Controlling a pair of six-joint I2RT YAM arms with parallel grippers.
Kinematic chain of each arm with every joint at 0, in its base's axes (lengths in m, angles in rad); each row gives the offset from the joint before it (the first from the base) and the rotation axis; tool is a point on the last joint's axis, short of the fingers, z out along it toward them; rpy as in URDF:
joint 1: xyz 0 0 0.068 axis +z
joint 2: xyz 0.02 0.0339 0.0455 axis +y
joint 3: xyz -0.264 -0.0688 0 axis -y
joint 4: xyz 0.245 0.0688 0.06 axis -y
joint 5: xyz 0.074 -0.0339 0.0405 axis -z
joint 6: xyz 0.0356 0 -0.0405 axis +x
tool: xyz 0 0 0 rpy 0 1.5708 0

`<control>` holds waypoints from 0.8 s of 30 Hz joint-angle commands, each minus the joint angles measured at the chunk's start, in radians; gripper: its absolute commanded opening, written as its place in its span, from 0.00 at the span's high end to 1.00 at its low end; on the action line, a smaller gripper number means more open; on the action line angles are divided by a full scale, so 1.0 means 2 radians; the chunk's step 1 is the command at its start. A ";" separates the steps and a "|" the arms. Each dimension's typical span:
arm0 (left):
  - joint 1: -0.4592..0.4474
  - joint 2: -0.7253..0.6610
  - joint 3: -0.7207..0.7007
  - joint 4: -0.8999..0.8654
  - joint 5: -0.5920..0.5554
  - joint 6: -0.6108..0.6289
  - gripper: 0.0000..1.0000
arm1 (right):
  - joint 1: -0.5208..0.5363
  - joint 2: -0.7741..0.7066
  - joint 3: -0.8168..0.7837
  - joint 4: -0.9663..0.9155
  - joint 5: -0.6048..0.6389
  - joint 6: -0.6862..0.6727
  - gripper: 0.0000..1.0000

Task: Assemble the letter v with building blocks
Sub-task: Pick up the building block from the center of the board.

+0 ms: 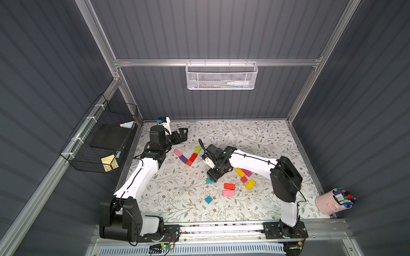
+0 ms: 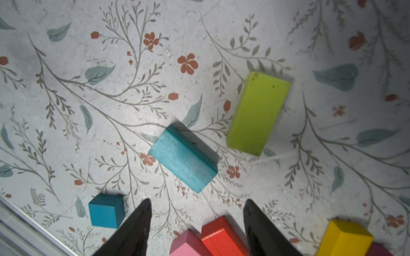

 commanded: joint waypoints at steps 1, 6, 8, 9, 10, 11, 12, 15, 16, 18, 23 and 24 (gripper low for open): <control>0.010 -0.021 0.022 -0.017 -0.006 0.011 0.01 | 0.007 0.021 0.020 -0.001 -0.006 -0.029 0.35; 0.037 -0.026 0.014 -0.011 0.010 0.006 0.01 | 0.023 0.040 0.034 0.001 0.003 -0.046 0.36; 0.047 -0.024 0.010 -0.007 0.035 0.006 0.00 | 0.029 0.043 0.034 -0.001 0.006 -0.051 0.36; 0.051 -0.023 0.007 -0.006 0.040 0.006 0.00 | 0.030 0.045 0.034 -0.004 0.005 -0.053 0.36; 0.053 -0.022 0.004 -0.003 0.043 0.006 0.01 | 0.032 0.047 0.032 -0.004 0.004 -0.055 0.36; 0.054 -0.021 0.001 -0.001 0.045 0.005 0.00 | 0.033 0.048 0.029 -0.005 0.004 -0.058 0.36; 0.056 -0.021 -0.002 0.000 0.046 0.005 0.00 | 0.035 0.050 0.027 -0.006 0.007 -0.061 0.37; 0.060 -0.019 -0.008 0.004 0.050 0.004 0.00 | 0.035 0.060 0.023 -0.006 0.017 -0.068 0.36; 0.062 -0.019 -0.008 0.004 0.051 0.004 0.00 | 0.036 0.065 0.026 -0.008 0.018 -0.069 0.36; 0.063 -0.020 -0.009 0.005 0.052 0.004 0.01 | 0.036 0.074 0.033 -0.010 0.020 -0.066 0.36; 0.067 -0.021 -0.012 0.008 0.055 0.005 0.01 | 0.035 0.088 0.034 0.005 0.026 -0.067 0.36; 0.068 -0.022 -0.013 0.007 0.056 0.006 0.00 | 0.036 0.091 0.035 0.005 0.026 -0.068 0.36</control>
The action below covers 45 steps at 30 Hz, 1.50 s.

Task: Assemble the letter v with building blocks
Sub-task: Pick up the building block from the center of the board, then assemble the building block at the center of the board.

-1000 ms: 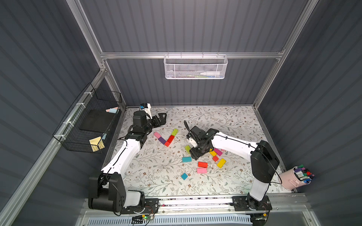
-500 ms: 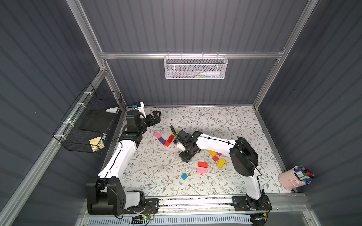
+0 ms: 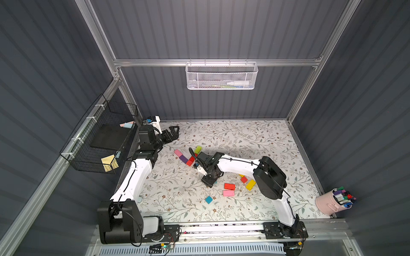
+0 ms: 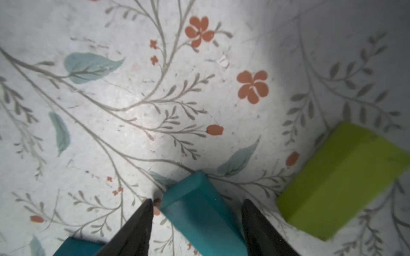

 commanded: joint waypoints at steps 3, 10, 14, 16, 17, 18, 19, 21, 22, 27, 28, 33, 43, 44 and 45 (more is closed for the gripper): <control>0.006 -0.012 -0.013 0.008 0.012 0.007 0.01 | 0.001 0.018 0.000 -0.010 0.009 -0.008 0.36; 0.009 -0.011 -0.015 0.012 0.017 0.007 0.01 | 0.003 -0.016 -0.046 -0.005 0.012 0.010 0.39; 0.010 -0.010 -0.014 0.014 0.022 0.007 0.00 | 0.005 -0.026 -0.068 -0.004 0.021 0.016 0.49; 0.010 -0.009 -0.014 0.014 0.023 0.008 0.00 | 0.008 -0.027 -0.075 0.001 0.020 0.019 0.75; 0.010 -0.010 -0.014 0.014 0.023 0.007 0.00 | 0.009 -0.029 -0.078 0.005 0.023 0.020 0.85; 0.010 -0.010 -0.014 0.014 0.023 0.008 0.01 | 0.010 -0.031 -0.081 0.008 0.027 0.022 0.93; 0.010 -0.011 -0.014 0.013 0.023 0.008 0.00 | 0.010 -0.032 -0.082 0.007 0.034 0.027 0.98; 0.010 -0.013 -0.014 0.013 0.023 0.009 0.01 | 0.010 -0.040 -0.086 0.005 0.049 0.035 0.99; 0.010 -0.013 -0.015 0.013 0.023 0.008 0.00 | 0.010 -0.049 -0.090 0.006 0.057 0.039 1.00; 0.010 -0.008 -0.014 0.016 0.031 0.009 0.00 | 0.000 -0.100 -0.099 -0.002 0.068 0.053 0.99; 0.010 -0.007 -0.015 0.016 0.033 0.010 0.00 | -0.002 -0.106 -0.100 -0.006 0.071 0.054 0.98; 0.010 -0.006 -0.014 0.017 0.036 0.011 0.01 | -0.012 -0.107 -0.105 -0.005 0.074 0.048 0.95; 0.010 -0.009 -0.011 0.006 0.031 0.017 0.00 | -0.039 -0.090 -0.108 -0.004 0.062 0.065 0.96; 0.010 -0.009 -0.011 0.007 0.031 0.017 0.01 | -0.039 -0.088 -0.109 -0.004 0.059 0.073 0.96; 0.010 -0.008 -0.011 0.008 0.032 0.018 0.00 | -0.039 -0.085 -0.108 -0.005 0.056 0.082 0.96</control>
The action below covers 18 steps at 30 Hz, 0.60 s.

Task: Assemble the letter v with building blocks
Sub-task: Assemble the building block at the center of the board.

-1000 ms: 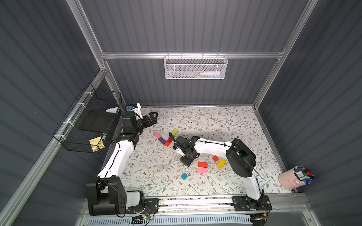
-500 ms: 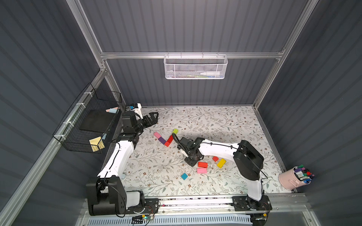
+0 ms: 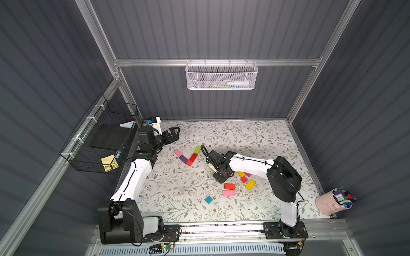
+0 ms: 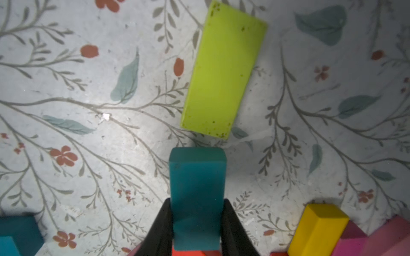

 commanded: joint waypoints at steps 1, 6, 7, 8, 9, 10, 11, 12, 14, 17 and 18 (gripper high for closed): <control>0.004 -0.006 -0.003 0.004 0.005 0.012 0.00 | 0.000 0.006 -0.006 -0.013 -0.015 0.028 0.97; 0.004 -0.006 -0.003 0.005 0.009 0.013 0.00 | 0.001 0.008 -0.018 -0.002 -0.033 0.055 0.96; 0.004 -0.005 -0.003 0.005 0.009 0.013 0.00 | 0.001 0.009 -0.019 -0.002 -0.034 0.060 0.96; 0.004 -0.004 -0.003 0.005 0.009 0.013 0.00 | 0.002 0.010 -0.021 -0.001 -0.035 0.065 0.96; 0.004 -0.004 -0.003 0.005 0.009 0.013 0.00 | 0.002 0.010 -0.023 0.000 -0.037 0.070 0.97; 0.004 -0.004 -0.003 0.005 0.010 0.013 0.01 | 0.003 0.010 -0.024 0.001 -0.039 0.074 0.96; 0.004 -0.004 -0.002 0.006 0.011 0.013 0.01 | 0.003 0.013 -0.024 0.002 -0.042 0.078 0.96; 0.004 -0.004 -0.003 0.006 0.012 0.013 0.01 | 0.004 0.016 -0.022 0.002 -0.041 0.082 0.96; 0.004 -0.003 -0.002 0.006 0.012 0.013 0.01 | 0.005 0.026 -0.016 -0.002 -0.040 0.093 0.96; 0.004 -0.005 -0.003 0.005 0.013 0.014 0.00 | 0.005 0.044 -0.004 -0.009 -0.035 0.111 0.95; 0.004 -0.006 -0.003 0.005 0.012 0.014 0.00 | 0.005 0.048 -0.003 -0.010 -0.032 0.115 0.95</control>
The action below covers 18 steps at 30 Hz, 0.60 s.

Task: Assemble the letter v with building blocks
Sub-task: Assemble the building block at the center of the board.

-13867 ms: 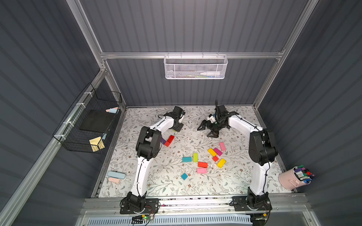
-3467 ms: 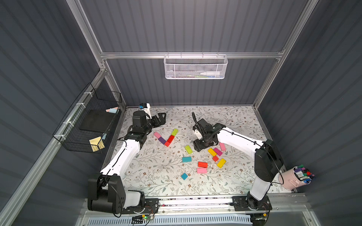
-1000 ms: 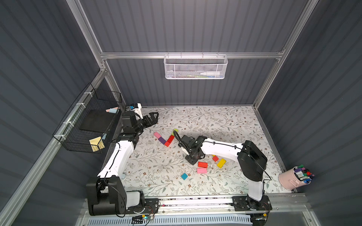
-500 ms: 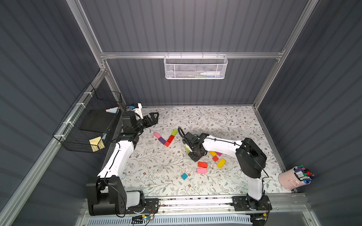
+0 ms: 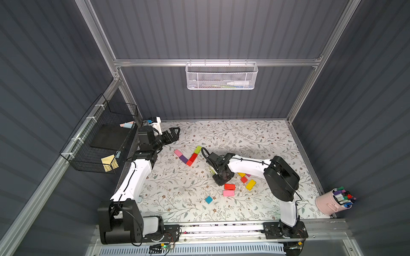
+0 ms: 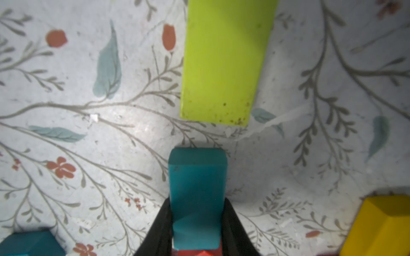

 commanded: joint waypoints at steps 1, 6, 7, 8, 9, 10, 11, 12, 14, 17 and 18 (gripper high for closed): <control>0.004 -0.007 -0.004 0.005 0.008 0.012 0.01 | 0.002 0.031 0.004 -0.010 0.003 0.030 0.95; 0.004 -0.008 -0.004 0.004 0.009 0.013 0.01 | 0.002 0.035 0.006 -0.011 0.015 0.043 0.94; 0.004 -0.008 -0.003 0.003 0.009 0.013 0.00 | 0.002 0.035 0.005 -0.011 0.018 0.046 0.94; 0.004 -0.009 -0.003 0.002 0.008 0.013 0.00 | 0.002 0.036 0.003 -0.011 0.020 0.048 0.94; 0.004 -0.009 -0.004 0.003 0.006 0.013 0.01 | 0.002 0.034 0.000 -0.007 0.019 0.049 0.94; 0.004 -0.009 -0.004 0.004 0.007 0.013 0.01 | 0.002 0.033 -0.002 -0.004 0.019 0.050 0.93; 0.004 -0.009 -0.004 0.004 0.008 0.013 0.00 | 0.002 0.034 -0.004 -0.001 0.019 0.050 0.93; 0.004 -0.008 -0.004 0.004 0.009 0.013 0.01 | 0.002 0.035 -0.004 0.000 0.020 0.051 0.93; 0.004 -0.007 -0.004 0.003 0.009 0.014 0.00 | 0.002 0.038 -0.004 0.001 0.023 0.051 0.93; 0.004 -0.009 -0.005 0.002 0.008 0.014 0.01 | 0.002 0.042 -0.005 0.005 0.022 0.047 0.92; 0.004 -0.009 -0.005 0.001 0.006 0.014 0.01 | 0.002 0.042 -0.005 0.006 0.022 0.046 0.92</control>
